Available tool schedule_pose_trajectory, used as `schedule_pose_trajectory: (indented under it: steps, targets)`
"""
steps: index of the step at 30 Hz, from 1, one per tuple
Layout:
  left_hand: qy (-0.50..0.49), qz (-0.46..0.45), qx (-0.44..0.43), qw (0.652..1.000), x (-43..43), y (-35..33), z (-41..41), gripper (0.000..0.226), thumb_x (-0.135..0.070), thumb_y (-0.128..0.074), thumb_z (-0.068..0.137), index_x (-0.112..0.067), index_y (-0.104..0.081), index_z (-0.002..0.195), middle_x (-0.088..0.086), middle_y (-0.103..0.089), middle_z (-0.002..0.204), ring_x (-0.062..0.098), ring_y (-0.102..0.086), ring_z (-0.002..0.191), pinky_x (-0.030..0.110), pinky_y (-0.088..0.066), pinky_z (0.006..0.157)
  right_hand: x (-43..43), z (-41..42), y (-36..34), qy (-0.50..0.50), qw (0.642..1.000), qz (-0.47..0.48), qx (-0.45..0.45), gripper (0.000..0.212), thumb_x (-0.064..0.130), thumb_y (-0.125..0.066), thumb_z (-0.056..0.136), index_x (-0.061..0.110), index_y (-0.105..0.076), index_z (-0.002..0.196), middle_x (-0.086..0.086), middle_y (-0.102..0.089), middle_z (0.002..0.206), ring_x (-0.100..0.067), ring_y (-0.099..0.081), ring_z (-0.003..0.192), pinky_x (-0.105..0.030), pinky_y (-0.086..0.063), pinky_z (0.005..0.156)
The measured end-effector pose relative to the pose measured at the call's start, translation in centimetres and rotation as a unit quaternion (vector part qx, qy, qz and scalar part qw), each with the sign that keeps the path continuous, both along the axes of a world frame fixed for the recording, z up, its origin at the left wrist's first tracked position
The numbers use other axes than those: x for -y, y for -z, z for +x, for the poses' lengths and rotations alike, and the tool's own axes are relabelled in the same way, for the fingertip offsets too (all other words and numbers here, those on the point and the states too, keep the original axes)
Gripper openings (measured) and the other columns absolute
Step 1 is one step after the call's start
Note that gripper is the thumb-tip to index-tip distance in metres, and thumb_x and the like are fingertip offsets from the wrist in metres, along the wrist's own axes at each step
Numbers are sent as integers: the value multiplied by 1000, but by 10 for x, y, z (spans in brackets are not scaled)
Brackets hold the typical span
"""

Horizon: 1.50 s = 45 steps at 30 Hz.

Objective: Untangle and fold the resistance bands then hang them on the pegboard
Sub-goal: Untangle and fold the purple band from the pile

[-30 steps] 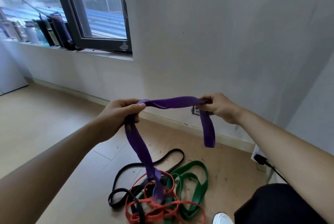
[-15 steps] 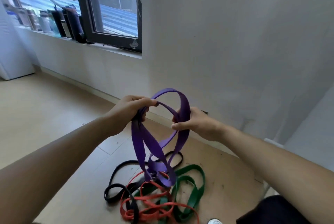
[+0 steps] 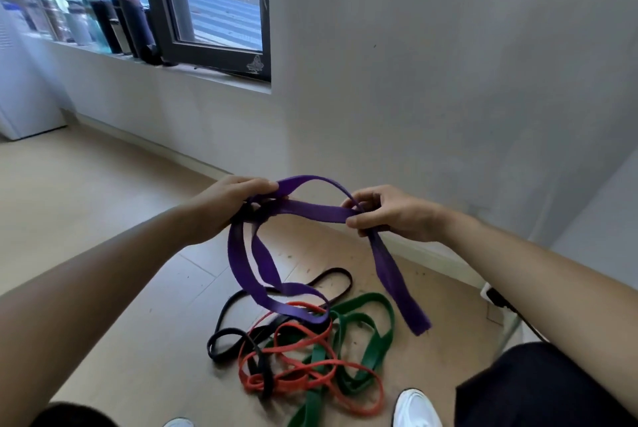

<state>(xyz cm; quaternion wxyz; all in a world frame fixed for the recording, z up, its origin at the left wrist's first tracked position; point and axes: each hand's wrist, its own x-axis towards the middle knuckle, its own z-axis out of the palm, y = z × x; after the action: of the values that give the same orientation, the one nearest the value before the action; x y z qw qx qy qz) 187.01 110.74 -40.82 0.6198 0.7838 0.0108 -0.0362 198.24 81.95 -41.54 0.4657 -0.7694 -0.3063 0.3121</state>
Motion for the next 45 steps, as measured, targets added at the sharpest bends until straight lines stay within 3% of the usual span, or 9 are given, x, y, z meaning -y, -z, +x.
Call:
schedule_pose_trajectory:
  steps: [6,11,16,21,26,30,36,41,45]
  targets:
    - [-12,32,24,999,5,-3,1,28,-19,-79,84,-13,-74,111,-1,-69,79,15,-59,74,37,-47,80,7,2,2,-32,999,-13,-12,32,8,-73,91,3,-65,121,-15,-74,105,-31,-72,101,-47,-57,97]
    - [-37,-41,61,997,5,-12,3,37,-26,-75,77,-14,-75,111,2,-70,86,12,-53,72,25,-47,73,5,4,6,-9,999,-7,41,22,11,-78,88,6,-68,107,-19,-73,110,-33,-72,103,-44,-60,93]
    - [-82,-113,85,987,6,-16,7,26,-11,-73,87,-9,-72,112,1,-68,80,11,-52,69,21,-47,68,16,21,20,-1,975,-154,159,17,3,-76,82,6,-65,95,-16,-70,96,-22,-67,86,-45,-59,89]
    - [-169,-131,101,972,-12,-13,11,16,-13,-70,93,-9,-75,108,1,-67,81,12,-52,66,24,-47,68,39,30,22,-39,986,-163,-1,20,-1,-76,85,4,-63,99,-11,-66,95,-21,-67,89,-36,-57,87]
    - [-202,-99,81,971,-22,-2,10,12,-15,-71,93,-11,-75,104,3,-64,85,14,-54,68,26,-49,71,35,29,22,-1,997,-71,-31,23,-3,-75,85,1,-61,103,-13,-65,96,-24,-68,91,-36,-59,89]
    - [-194,-48,56,978,-30,6,6,15,-15,-72,93,-9,-75,106,6,-66,86,16,-54,71,28,-48,74,33,34,24,158,984,-13,87,28,9,-84,79,0,-68,101,-11,-71,91,-25,-72,84,-31,-61,74]
    - [-211,-22,51,976,-33,11,8,15,-15,-72,93,-9,-75,106,5,-66,82,15,-53,70,26,-47,72,25,39,21,223,899,-151,345,26,22,-88,76,17,-62,76,3,-66,78,-15,-61,73,-26,-44,61]
    - [-205,-2,39,978,-38,16,9,17,-17,-71,93,-9,-76,108,5,-64,85,16,-54,73,27,-46,72,37,39,23,153,948,-170,222,6,1,-70,85,7,-68,87,-10,-68,85,-20,-61,70,-26,-50,50]
    - [-207,1,37,978,-41,13,9,22,-15,-73,92,-8,-74,113,4,-66,87,14,-56,73,25,-47,72,46,47,26,203,952,-109,199,16,-8,-58,88,5,-68,85,-13,-70,84,-21,-57,62,-25,-48,46]
